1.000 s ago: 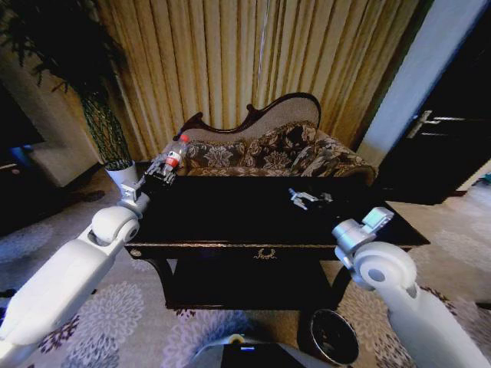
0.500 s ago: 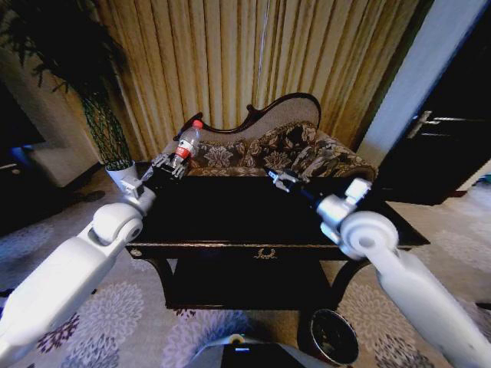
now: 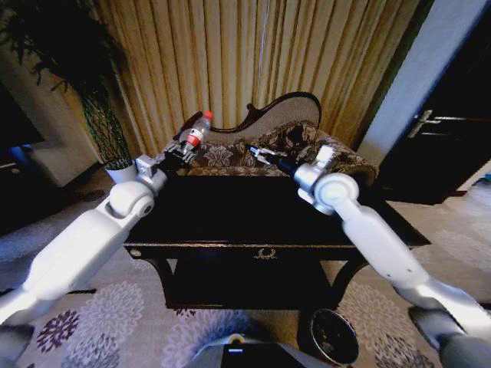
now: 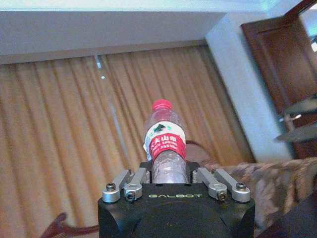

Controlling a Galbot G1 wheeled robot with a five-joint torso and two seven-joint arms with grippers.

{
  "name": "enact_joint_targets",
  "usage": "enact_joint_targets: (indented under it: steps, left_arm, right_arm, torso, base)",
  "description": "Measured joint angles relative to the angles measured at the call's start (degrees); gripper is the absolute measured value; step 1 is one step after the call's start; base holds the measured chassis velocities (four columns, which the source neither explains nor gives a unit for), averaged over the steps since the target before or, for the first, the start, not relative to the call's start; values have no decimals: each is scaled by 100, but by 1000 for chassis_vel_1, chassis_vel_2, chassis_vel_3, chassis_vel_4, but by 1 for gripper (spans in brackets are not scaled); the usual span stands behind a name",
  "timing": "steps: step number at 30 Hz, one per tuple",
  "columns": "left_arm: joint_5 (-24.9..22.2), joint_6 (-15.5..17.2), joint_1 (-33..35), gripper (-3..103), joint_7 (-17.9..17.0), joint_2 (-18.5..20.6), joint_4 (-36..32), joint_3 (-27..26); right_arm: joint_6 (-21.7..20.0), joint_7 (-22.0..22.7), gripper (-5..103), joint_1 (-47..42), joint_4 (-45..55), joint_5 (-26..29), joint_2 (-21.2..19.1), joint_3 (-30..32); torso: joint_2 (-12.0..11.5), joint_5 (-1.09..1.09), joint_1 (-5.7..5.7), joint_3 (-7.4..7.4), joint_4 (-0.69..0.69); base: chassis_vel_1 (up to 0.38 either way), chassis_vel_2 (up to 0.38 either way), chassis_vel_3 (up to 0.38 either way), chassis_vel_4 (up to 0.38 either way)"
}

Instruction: Move to the front of the table and place the trash on the table into the trash bin.

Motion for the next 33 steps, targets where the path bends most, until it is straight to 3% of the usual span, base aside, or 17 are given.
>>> enact_joint_targets:
  steps: [10,23,33]
  left_arm:
    - [-102,160,-563,32,-120,-389,-124,632]
    - [-197,283,-747,32,-161,-254,-420,762]
    - [-247,362,-711,32,-134,-205,-525,725]
  right_arm:
    - [-95,-353,100,139,-220,93,206,-28]
    - [-100,-413,100,477,-742,95,428,317]
    - [-114,-504,100,481,-671,136,309,463]
  torso:
    - [0,1,-1,0,0]
    - [1,-1,-1,-1,2]
    - [1,1,-1,-1,-1]
  base:
    - [0,0,0,0]
    - [0,0,0,0]
    - [0,0,0,0]
